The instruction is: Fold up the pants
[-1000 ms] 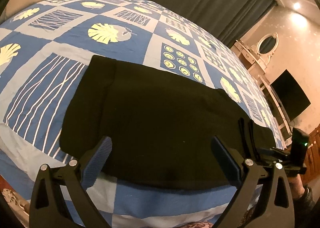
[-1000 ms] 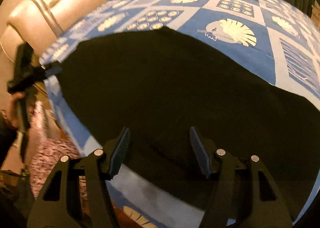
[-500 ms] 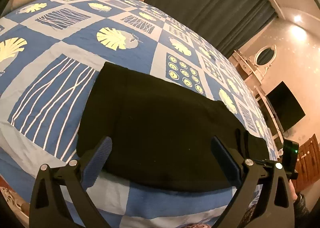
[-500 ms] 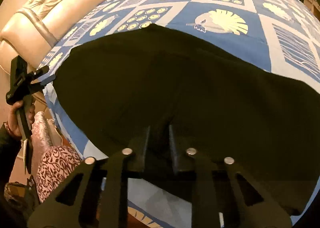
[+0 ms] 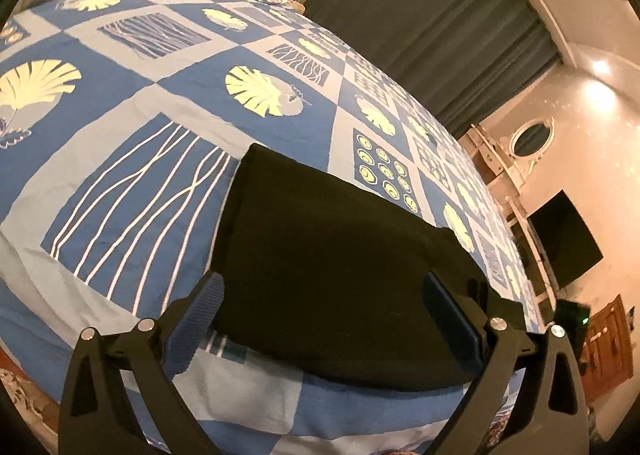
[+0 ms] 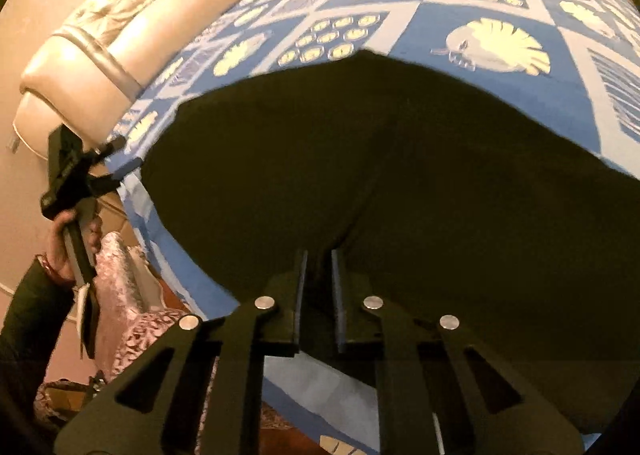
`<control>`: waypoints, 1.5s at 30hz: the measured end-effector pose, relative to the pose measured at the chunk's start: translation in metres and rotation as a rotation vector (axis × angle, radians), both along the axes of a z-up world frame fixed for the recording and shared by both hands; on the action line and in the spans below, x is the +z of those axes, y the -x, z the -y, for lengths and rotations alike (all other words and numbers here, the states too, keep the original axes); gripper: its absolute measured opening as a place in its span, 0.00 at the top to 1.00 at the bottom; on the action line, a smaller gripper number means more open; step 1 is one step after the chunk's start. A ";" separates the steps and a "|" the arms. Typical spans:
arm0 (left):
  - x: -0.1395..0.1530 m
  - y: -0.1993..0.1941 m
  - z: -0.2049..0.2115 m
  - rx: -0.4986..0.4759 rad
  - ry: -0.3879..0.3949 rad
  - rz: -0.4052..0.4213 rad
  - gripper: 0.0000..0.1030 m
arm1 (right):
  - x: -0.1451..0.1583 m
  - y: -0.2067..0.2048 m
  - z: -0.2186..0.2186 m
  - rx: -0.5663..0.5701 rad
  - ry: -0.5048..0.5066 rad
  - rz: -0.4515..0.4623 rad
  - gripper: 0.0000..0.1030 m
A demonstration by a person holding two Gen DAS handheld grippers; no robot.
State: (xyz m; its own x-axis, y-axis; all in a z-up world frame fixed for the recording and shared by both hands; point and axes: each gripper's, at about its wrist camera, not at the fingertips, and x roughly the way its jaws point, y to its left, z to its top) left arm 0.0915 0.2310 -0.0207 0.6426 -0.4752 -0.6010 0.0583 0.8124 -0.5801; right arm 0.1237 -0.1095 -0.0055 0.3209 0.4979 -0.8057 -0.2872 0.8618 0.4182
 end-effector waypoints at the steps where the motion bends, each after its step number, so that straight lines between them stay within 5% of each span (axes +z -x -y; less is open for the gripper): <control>1: -0.001 -0.001 -0.002 -0.001 0.009 -0.002 0.05 | -0.002 0.001 0.000 -0.004 -0.008 -0.007 0.88; 4: -0.003 -0.006 -0.011 -0.016 0.039 0.000 0.05 | 0.000 0.002 0.010 -0.034 -0.090 -0.016 0.80; 8: -0.004 -0.015 -0.036 -0.024 0.133 0.017 0.05 | 0.015 0.013 0.017 -0.023 -0.158 0.018 0.48; 11: -0.017 -0.031 -0.055 -0.041 0.223 -0.041 0.05 | 0.020 0.018 0.015 0.002 -0.176 0.019 0.37; 15: -0.031 -0.053 -0.054 -0.108 0.223 -0.135 0.05 | 0.019 0.023 0.010 0.008 -0.198 0.005 0.35; 24: -0.033 -0.079 -0.014 -0.252 0.176 -0.156 0.05 | 0.012 0.029 0.003 -0.011 -0.263 -0.031 0.24; 30: -0.036 -0.083 -0.012 -0.272 0.301 -0.144 0.05 | 0.007 0.030 0.008 -0.037 -0.311 -0.057 0.21; 31: -0.037 -0.085 -0.010 -0.274 0.296 -0.150 0.17 | 0.006 0.029 0.009 -0.044 -0.323 -0.061 0.21; 32: -0.041 -0.087 -0.009 -0.287 0.305 -0.180 0.66 | 0.005 0.029 0.011 -0.050 -0.337 -0.066 0.20; 33: -0.052 -0.089 -0.007 -0.306 0.358 -0.234 0.77 | 0.003 0.028 0.012 -0.060 -0.354 -0.071 0.20; 39: -0.065 -0.083 -0.010 -0.270 0.469 -0.278 0.77 | 0.004 0.029 0.020 -0.093 -0.354 -0.070 0.18; 45: -0.028 -0.078 0.005 -0.299 0.440 -0.228 0.77 | 0.013 0.030 0.041 -0.095 -0.297 -0.048 0.18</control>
State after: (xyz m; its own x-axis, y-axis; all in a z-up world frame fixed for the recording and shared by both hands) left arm 0.1694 0.2264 -0.0486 0.3192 -0.8529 -0.4131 0.0820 0.4591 -0.8846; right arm 0.0935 -0.1505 0.0078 0.3422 0.6834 -0.6449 -0.1853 0.7219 0.6667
